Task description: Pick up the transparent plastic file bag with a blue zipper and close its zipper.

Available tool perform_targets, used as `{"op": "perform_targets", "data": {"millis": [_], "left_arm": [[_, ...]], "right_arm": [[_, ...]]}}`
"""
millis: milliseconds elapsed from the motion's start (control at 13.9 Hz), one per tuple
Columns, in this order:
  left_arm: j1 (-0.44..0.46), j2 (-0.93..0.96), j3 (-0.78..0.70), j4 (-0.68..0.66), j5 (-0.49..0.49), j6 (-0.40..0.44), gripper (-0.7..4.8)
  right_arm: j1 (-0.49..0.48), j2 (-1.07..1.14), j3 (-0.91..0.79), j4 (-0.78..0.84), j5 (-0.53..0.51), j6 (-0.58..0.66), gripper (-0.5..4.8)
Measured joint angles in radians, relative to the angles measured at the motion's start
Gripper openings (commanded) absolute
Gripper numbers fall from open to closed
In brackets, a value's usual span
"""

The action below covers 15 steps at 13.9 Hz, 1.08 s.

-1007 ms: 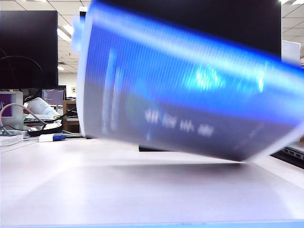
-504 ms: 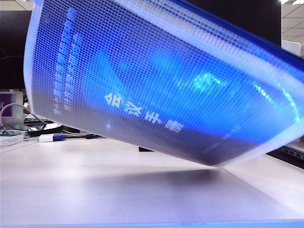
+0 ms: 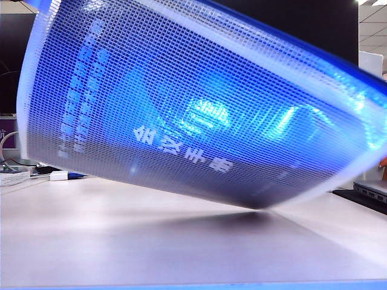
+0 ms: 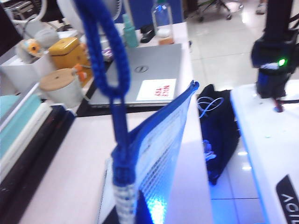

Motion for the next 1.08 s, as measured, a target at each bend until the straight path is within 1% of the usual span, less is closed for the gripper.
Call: {"op": "perform_targets", "data": {"millis": [72,144,216,360,432,504,648,720,935,1079], "left_arm": [[0.000,0.000,0.000,0.004,-0.005,-0.008,-0.06],[0.000,0.000,0.000,0.014,-0.006,-0.019,-0.06],[0.000,0.000,0.000,0.040,-0.006,-0.047,-0.06],[-0.001,-0.009,0.000,0.067,-0.007,-0.075,-0.06],[0.000,-0.024,0.001,0.070,-0.007,-0.087,-0.06],[0.000,-0.025,0.000,0.069,-0.008,-0.089,-0.06],[0.000,-0.030,0.000,0.065,-0.008,-0.091,-0.06],[0.000,-0.030,0.001,0.048,-0.041,-0.091,-0.06],[0.000,-0.030,0.000,0.013,-0.115,-0.091,-0.06],[0.000,-0.030,0.001,0.001,-0.145,-0.091,-0.06]], "right_arm": [[0.000,0.000,-0.002,-0.049,0.100,-0.018,-0.06],[0.000,0.000,-0.002,-0.086,0.162,-0.022,-0.06],[0.000,0.000,-0.007,-0.115,0.221,-0.025,-0.06],[0.002,0.000,-0.019,-0.170,0.316,-0.026,-0.06],[0.000,-0.004,-0.074,-0.219,0.418,-0.026,-0.06],[-0.013,-0.002,-0.126,-0.243,0.481,-0.024,-0.06],[-0.050,-0.002,-0.233,-0.251,0.523,-0.017,-0.06],[-0.082,-0.003,-0.280,-0.259,0.551,-0.016,-0.06],[-0.138,-0.012,-0.322,-0.266,0.556,-0.009,-0.06],[-0.180,-0.029,-0.334,-0.267,0.556,-0.004,-0.06]]}}
